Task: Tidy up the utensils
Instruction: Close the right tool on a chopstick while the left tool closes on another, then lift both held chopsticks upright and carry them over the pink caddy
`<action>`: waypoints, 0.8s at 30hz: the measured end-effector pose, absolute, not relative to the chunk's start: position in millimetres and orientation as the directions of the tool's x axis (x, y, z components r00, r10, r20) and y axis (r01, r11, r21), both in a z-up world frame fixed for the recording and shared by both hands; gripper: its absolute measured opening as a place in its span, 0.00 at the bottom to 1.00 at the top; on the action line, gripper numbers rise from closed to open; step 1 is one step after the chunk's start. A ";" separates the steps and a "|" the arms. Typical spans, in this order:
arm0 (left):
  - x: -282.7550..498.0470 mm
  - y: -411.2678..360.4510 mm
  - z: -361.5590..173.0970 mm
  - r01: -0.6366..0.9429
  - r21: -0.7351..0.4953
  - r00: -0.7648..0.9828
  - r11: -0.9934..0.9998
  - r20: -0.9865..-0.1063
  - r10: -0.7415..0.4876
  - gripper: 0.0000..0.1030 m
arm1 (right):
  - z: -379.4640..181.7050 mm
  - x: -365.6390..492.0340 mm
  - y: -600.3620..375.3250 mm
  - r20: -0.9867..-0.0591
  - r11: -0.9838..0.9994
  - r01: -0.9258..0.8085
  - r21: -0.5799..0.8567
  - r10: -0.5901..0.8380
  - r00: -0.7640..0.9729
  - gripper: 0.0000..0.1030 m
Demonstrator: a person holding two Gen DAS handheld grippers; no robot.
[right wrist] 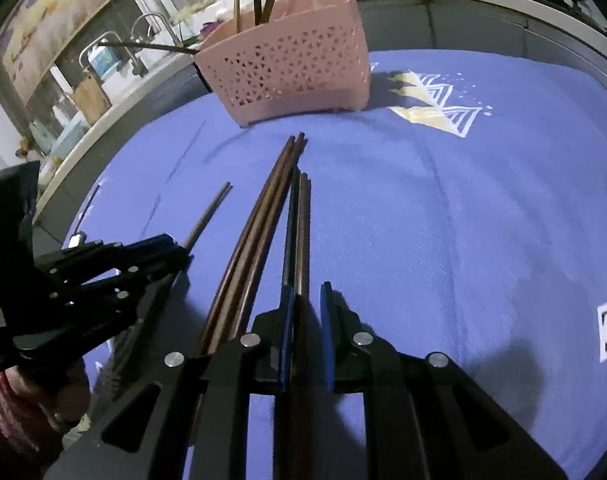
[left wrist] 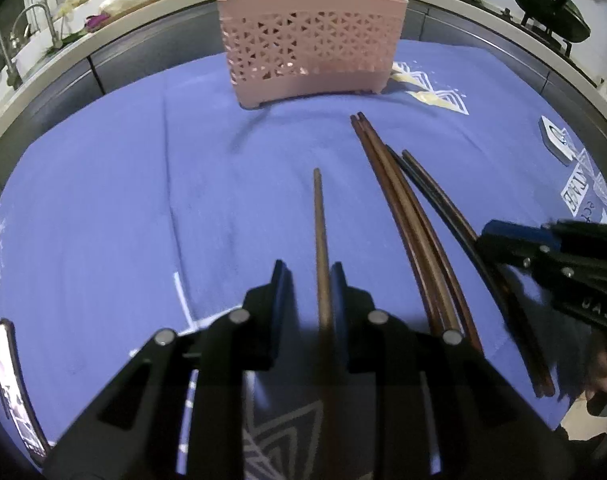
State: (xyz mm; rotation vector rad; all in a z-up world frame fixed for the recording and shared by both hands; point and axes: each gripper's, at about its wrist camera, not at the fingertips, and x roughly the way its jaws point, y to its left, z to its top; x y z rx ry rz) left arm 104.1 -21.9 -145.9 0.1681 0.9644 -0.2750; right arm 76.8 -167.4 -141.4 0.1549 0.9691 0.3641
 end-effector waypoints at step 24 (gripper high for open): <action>120.7 -34.4 -144.1 0.312 0.001 0.584 0.950 -0.789 -0.191 0.05 | -127.6 102.0 -158.7 -0.723 0.927 -0.231 0.296 0.376 0.580 0.05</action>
